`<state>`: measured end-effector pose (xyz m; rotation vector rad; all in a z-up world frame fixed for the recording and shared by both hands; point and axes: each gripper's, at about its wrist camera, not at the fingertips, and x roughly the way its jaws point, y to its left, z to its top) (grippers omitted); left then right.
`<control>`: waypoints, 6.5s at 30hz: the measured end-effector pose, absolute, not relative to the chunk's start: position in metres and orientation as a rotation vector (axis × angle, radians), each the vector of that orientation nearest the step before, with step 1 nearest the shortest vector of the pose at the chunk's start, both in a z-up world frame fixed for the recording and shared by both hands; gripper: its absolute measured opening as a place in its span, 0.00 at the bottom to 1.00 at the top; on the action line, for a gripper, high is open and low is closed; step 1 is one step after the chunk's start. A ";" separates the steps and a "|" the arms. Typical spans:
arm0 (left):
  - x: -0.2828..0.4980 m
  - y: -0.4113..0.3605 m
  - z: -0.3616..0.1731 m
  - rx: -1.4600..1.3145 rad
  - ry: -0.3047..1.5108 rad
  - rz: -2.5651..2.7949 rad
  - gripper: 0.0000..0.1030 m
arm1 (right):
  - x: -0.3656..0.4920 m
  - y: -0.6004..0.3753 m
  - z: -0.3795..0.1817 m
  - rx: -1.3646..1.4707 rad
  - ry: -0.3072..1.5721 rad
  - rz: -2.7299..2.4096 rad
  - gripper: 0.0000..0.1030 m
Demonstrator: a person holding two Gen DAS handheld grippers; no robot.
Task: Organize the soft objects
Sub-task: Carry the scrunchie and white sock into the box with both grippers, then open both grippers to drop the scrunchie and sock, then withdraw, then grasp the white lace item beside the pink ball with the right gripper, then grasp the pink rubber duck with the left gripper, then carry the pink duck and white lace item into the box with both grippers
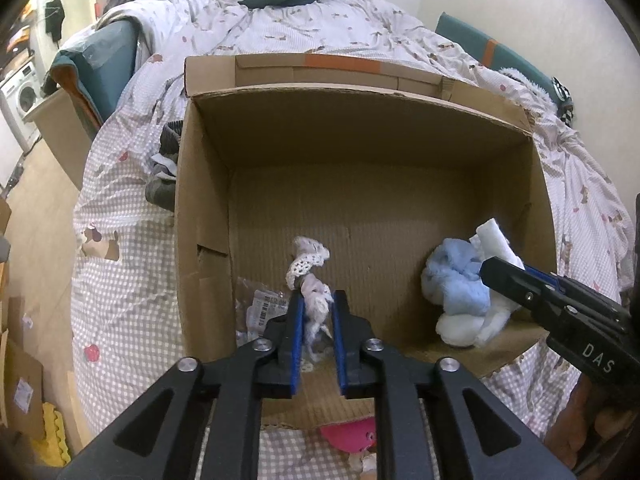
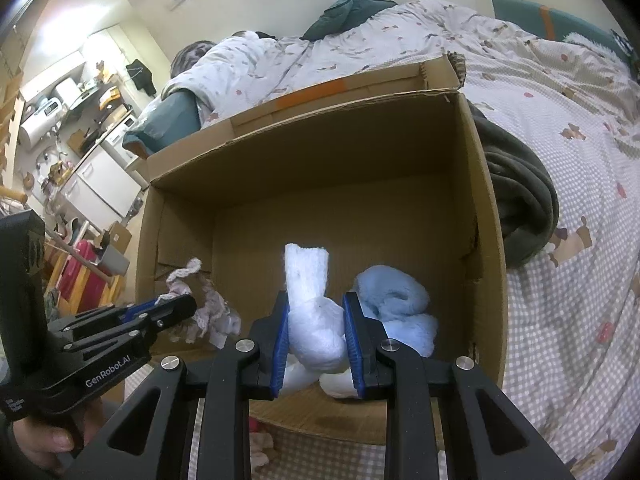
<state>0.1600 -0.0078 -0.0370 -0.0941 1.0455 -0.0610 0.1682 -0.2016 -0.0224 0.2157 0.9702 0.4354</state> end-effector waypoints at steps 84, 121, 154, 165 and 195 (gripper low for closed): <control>0.076 0.038 -0.043 -0.274 1.116 0.128 0.63 | 0.076 -0.136 -0.084 -0.006 1.291 0.576 0.27; 0.094 -0.036 -0.100 -0.124 1.306 -0.107 0.29 | 0.076 -0.214 -0.042 0.246 1.141 0.367 0.11; 0.058 0.020 -0.061 -0.052 1.179 0.179 0.29 | 0.068 -0.183 -0.041 0.100 1.112 0.409 0.11; 0.035 0.021 0.005 -0.022 0.833 0.313 0.28 | 0.039 -0.184 0.019 0.168 0.791 0.604 0.11; 0.142 0.018 -0.008 -0.112 0.984 0.063 0.29 | 0.118 -0.210 0.031 0.190 0.729 0.462 0.11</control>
